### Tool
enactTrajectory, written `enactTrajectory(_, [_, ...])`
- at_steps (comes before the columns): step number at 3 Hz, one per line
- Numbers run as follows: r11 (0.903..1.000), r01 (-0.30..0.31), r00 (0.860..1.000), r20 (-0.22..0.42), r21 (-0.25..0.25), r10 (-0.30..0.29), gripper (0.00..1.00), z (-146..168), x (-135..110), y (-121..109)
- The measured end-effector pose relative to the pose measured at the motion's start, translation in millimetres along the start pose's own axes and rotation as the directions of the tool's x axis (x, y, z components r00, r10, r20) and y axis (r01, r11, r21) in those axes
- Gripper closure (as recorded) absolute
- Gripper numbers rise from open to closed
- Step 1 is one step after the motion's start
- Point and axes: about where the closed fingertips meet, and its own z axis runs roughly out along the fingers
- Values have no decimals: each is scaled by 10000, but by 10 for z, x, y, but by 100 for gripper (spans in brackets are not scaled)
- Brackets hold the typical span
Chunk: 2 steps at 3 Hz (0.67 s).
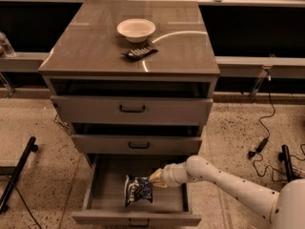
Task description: Place blue chip bag into bottom drawer
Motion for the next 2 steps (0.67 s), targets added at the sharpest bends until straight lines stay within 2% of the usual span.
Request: enactTrajectory(2, [9973, -497, 9985, 185, -547, 508, 100, 581, 90, 580])
